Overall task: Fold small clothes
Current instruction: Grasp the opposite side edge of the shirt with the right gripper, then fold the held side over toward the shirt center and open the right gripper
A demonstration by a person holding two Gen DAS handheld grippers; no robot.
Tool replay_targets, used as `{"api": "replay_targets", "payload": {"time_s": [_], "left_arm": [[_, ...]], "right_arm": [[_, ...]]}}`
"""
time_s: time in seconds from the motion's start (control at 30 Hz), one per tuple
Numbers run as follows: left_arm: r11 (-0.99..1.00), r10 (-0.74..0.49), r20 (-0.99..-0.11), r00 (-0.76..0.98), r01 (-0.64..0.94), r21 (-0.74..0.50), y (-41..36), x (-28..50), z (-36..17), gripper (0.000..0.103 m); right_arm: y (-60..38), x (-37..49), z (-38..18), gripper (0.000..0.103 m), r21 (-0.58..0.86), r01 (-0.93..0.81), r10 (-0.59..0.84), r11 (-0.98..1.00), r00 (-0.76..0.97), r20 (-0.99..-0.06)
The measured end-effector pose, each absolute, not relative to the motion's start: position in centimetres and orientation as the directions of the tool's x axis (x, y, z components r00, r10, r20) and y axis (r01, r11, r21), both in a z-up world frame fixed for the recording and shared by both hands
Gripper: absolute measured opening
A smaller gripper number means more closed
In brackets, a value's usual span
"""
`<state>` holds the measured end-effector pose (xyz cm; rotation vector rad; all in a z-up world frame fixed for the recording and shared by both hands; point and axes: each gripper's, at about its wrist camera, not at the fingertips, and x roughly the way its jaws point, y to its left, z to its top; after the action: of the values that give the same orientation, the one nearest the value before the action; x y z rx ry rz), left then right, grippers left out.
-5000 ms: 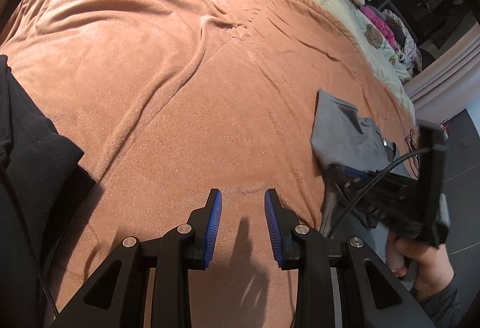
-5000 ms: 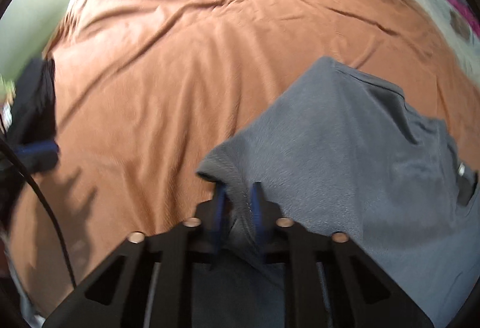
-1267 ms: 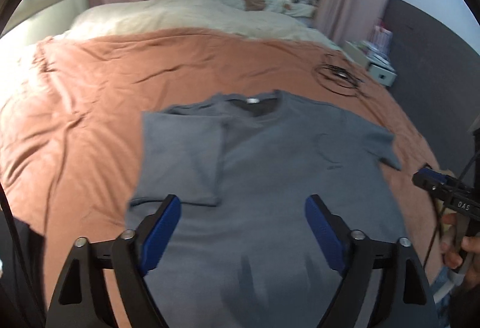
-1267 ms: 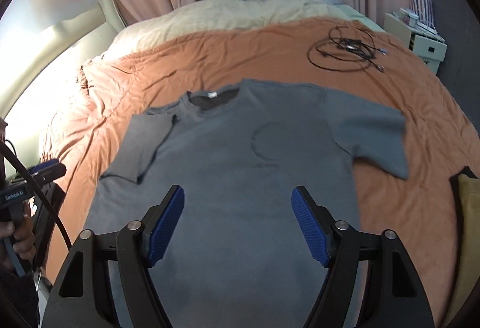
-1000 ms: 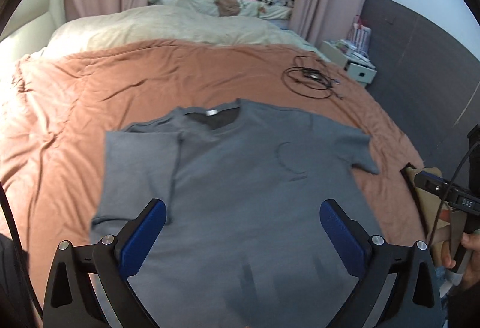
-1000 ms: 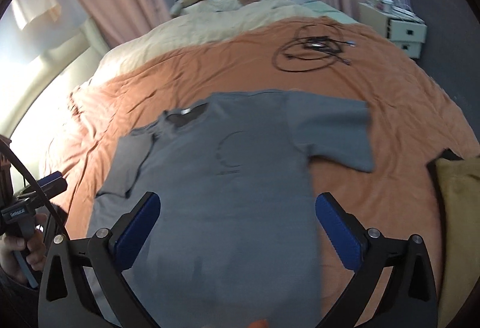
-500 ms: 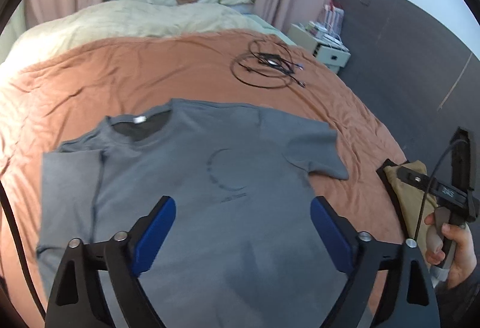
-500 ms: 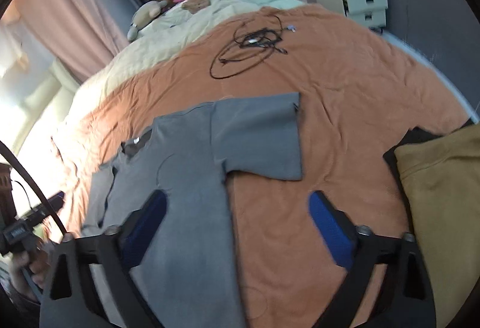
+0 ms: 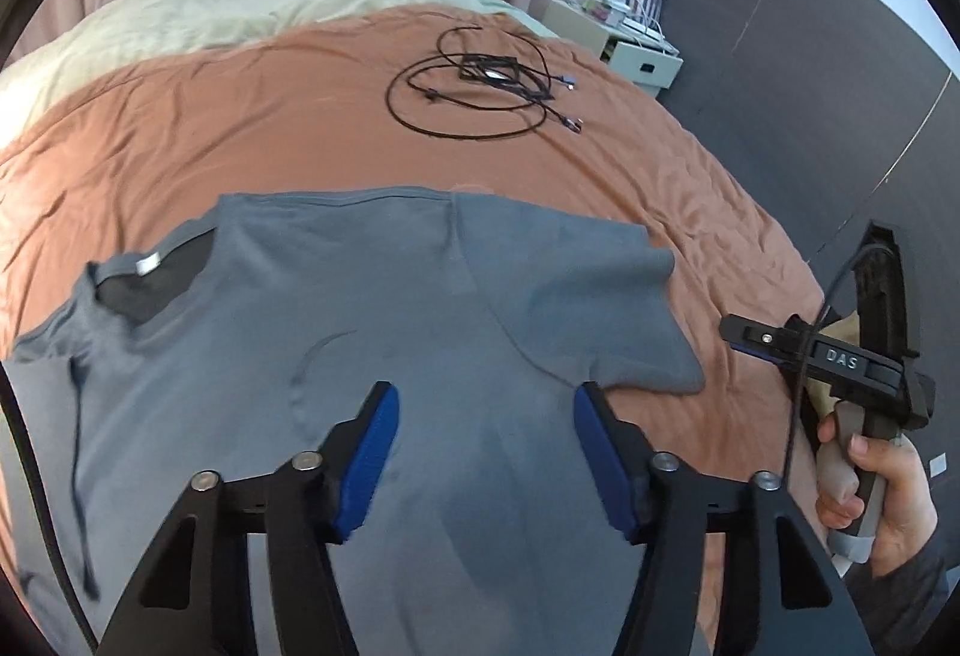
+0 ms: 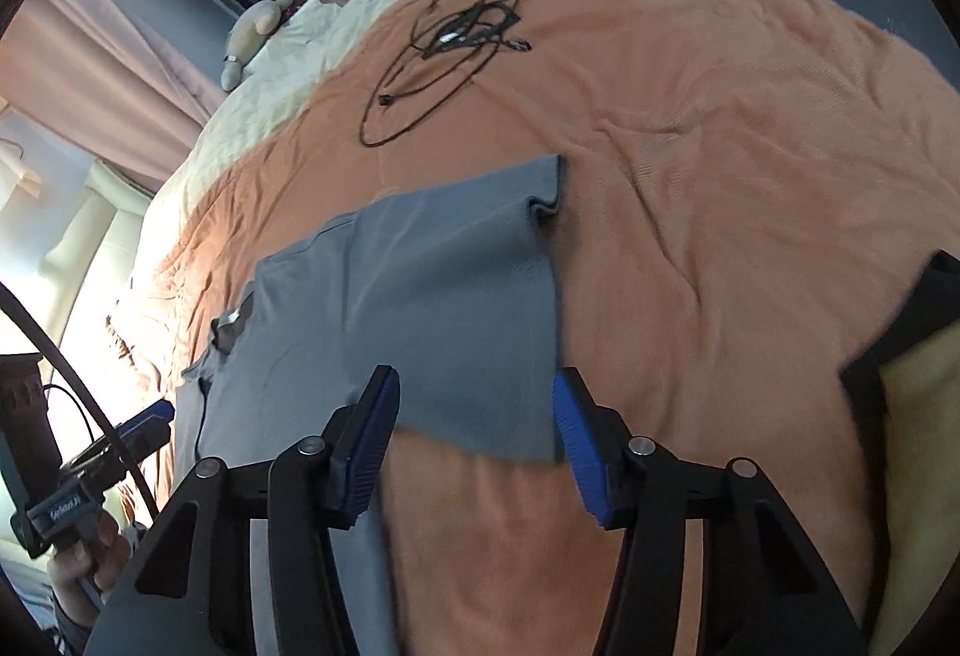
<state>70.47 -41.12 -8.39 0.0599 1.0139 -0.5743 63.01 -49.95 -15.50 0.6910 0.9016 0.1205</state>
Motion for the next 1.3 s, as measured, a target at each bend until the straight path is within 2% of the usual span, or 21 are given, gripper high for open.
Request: {"api": "replay_targets", "payload": {"time_s": [0.17, 0.3, 0.43, 0.5, 0.53, 0.57, 0.6, 0.67, 0.73, 1.0, 1.3], "left_arm": [[0.843, -0.431, -0.826, 0.362, 0.487, -0.227, -43.2, 72.7, -10.6, 0.041], [0.835, -0.441, -0.835, 0.328, 0.491, -0.249, -44.7, 74.3, -12.5, 0.026], [0.821, -0.450, -0.839, 0.307, 0.511, -0.254, -45.9, 75.1, -14.1, 0.023], [0.816, -0.448, -0.844, 0.295, 0.520, -0.252, -46.5, 75.4, -15.0, 0.017], [0.816, -0.449, -0.847, 0.285, 0.517, -0.259, -46.6, 75.5, -15.4, 0.015], [0.817, -0.450, -0.850, 0.275, 0.511, -0.267, -46.7, 75.6, -15.8, 0.014], [0.819, -0.447, -0.855, 0.263, 0.505, -0.274, -46.7, 75.8, -16.5, 0.014], [0.823, -0.428, -0.871, 0.241, 0.503, -0.265, -47.0, 75.8, -17.5, 0.014], [0.823, -0.420, -0.880, 0.220, 0.502, -0.267, -46.9, 75.8, -18.2, 0.013], [0.826, -0.429, -0.876, 0.218, 0.488, -0.283, -46.4, 75.8, -18.4, 0.012], [0.817, -0.493, -0.856, 0.156, 0.422, -0.394, -46.1, 75.8, -18.7, 0.012]], "right_arm": [[-50.3, 65.7, -18.0, 0.047, 0.620, 0.193, 0.403, 0.760, 0.609, -0.683], [-50.5, 67.0, -19.5, 0.045, 0.618, 0.218, 0.409, 0.755, 0.581, -0.704], [-51.1, 68.0, -19.9, 0.045, 0.666, 0.205, 0.453, 0.718, 0.589, -0.670], [-51.1, 68.5, -20.2, 0.045, 0.671, 0.202, 0.456, 0.713, 0.594, -0.663], [-51.1, 68.9, -20.3, 0.043, 0.670, 0.197, 0.453, 0.716, 0.599, -0.660], [-51.0, 69.2, -20.5, 0.035, 0.666, 0.193, 0.449, 0.720, 0.601, -0.661], [-51.1, 69.6, -20.7, 0.030, 0.659, 0.203, 0.436, 0.724, 0.606, -0.666], [-51.4, 69.7, -21.3, 0.012, 0.665, 0.220, 0.432, 0.714, 0.609, -0.665], [-51.7, 69.7, -21.2, 0.002, 0.672, 0.238, 0.430, 0.701, 0.610, -0.665], [-49.4, 67.8, -15.6, 0.000, 0.633, 0.140, 0.407, 0.761, 0.658, -0.634], [-46.1, 67.3, -10.4, 0.000, 0.641, 0.058, 0.450, 0.765, 0.663, -0.598]]}}
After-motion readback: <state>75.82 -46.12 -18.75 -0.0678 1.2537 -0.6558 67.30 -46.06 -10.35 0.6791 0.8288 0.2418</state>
